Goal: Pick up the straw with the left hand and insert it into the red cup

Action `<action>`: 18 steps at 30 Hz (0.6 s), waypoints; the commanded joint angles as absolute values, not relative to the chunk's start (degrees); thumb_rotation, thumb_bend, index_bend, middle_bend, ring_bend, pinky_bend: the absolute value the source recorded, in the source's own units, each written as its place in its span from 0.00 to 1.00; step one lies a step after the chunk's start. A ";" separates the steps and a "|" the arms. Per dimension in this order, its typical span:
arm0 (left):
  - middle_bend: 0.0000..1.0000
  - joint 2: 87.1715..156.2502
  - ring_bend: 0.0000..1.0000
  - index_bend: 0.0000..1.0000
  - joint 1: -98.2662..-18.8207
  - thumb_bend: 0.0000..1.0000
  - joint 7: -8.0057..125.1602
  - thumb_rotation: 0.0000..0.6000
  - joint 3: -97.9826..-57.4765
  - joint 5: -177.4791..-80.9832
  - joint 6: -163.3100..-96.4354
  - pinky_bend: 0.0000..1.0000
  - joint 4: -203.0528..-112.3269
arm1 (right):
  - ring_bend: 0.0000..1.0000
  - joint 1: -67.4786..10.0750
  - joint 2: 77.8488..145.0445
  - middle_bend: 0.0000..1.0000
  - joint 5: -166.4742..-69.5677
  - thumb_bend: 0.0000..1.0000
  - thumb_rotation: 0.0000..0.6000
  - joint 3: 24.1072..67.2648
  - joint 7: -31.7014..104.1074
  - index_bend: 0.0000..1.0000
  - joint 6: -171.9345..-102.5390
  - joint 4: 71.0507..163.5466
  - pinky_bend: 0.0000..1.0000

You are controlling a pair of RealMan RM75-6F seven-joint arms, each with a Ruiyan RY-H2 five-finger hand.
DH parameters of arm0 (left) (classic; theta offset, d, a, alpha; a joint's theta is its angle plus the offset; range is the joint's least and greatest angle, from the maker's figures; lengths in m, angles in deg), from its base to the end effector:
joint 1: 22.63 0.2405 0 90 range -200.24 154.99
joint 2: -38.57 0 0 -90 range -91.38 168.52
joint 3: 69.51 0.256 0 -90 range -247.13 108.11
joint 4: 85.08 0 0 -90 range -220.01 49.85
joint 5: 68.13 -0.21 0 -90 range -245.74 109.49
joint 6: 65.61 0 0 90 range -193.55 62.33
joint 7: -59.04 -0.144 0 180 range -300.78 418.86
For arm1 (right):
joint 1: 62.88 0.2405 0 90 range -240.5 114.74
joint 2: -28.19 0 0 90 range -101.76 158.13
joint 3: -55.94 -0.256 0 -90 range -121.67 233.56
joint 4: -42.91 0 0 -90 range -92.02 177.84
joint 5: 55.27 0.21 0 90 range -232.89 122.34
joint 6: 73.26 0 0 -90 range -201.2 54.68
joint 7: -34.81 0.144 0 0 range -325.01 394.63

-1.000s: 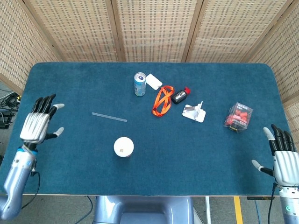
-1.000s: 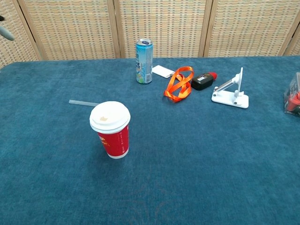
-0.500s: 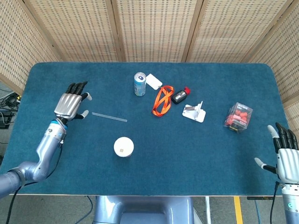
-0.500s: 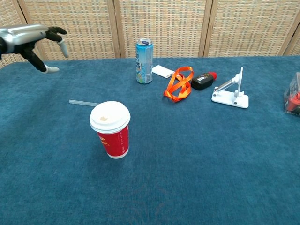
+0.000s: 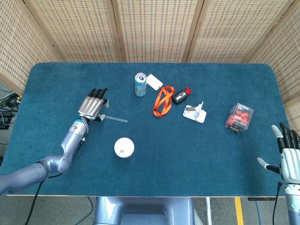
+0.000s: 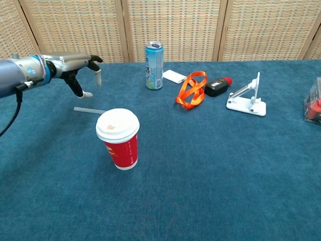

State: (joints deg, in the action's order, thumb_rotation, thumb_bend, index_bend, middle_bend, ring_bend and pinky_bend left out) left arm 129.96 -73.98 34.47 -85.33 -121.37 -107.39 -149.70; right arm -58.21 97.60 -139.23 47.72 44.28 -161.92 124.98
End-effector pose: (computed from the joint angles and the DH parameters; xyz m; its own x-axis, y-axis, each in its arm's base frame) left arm -0.1601 0.4330 -0.0015 0.5815 0.2407 0.7772 0.8087 -0.2752 -0.5198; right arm -0.3318 -0.1993 0.1715 0.3094 0.1631 0.9369 -0.9506 0.0252 0.3095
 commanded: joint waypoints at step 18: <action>0.00 138.95 0.00 0.46 -79.23 0.35 32.40 1.00 -82.19 -117.53 -102.96 0.00 -137.49 | 0.00 -57.83 97.98 0.00 -138.30 0.04 1.00 47.60 44.98 0.04 -160.52 123.91 0.00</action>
State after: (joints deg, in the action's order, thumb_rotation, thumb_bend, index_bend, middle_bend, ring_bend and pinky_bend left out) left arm 138.53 -78.91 32.36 -82.35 -117.49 -103.25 -137.97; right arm -57.83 97.97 -138.31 47.60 44.98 -160.52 123.92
